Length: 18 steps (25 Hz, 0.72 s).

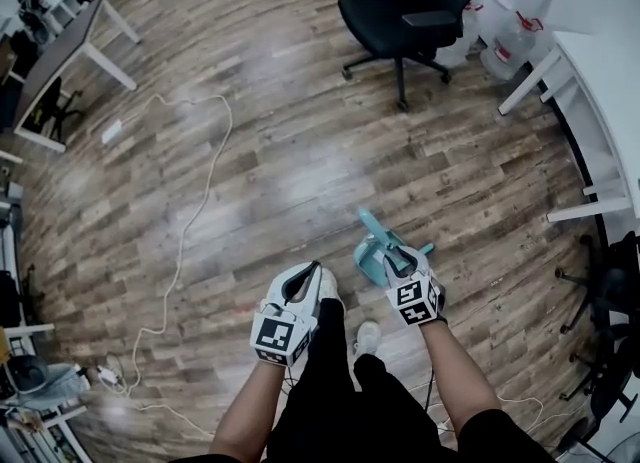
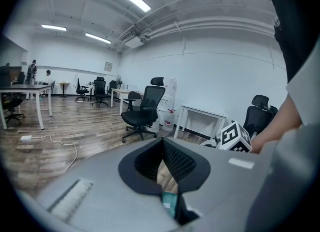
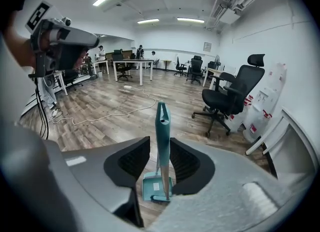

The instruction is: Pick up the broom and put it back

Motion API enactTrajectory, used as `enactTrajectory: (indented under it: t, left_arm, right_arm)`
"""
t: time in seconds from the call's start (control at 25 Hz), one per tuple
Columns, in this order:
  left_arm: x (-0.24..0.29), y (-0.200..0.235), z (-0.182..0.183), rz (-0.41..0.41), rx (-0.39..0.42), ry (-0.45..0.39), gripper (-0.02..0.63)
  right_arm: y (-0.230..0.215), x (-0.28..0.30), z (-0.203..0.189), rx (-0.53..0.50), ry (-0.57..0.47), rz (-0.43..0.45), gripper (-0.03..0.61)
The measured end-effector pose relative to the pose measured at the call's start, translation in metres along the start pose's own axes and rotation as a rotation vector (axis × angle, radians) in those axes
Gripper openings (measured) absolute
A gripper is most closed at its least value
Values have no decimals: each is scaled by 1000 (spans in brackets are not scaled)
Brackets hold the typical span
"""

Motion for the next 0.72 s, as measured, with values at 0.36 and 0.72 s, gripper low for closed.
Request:
enactTrajectory:
  t: [0.36, 0.72]
  left_arm:
    - [-3, 3, -9, -1, -20, 37, 18]
    - [-3, -1, -9, -10, -4, 31, 19]
  right_arm:
    - [-4, 13, 5, -28, 6, -22, 96]
    - [-3, 8, 0, -19, -17, -29, 91]
Point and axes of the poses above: the fingertips, and each gripper's own axes: x forward along the fingers, y to its left, z out of its top, the point moved 6 cm from there along -x, backward along the fingers, and after that the axes turned 12 degrees about x, right-handed, at the moved point
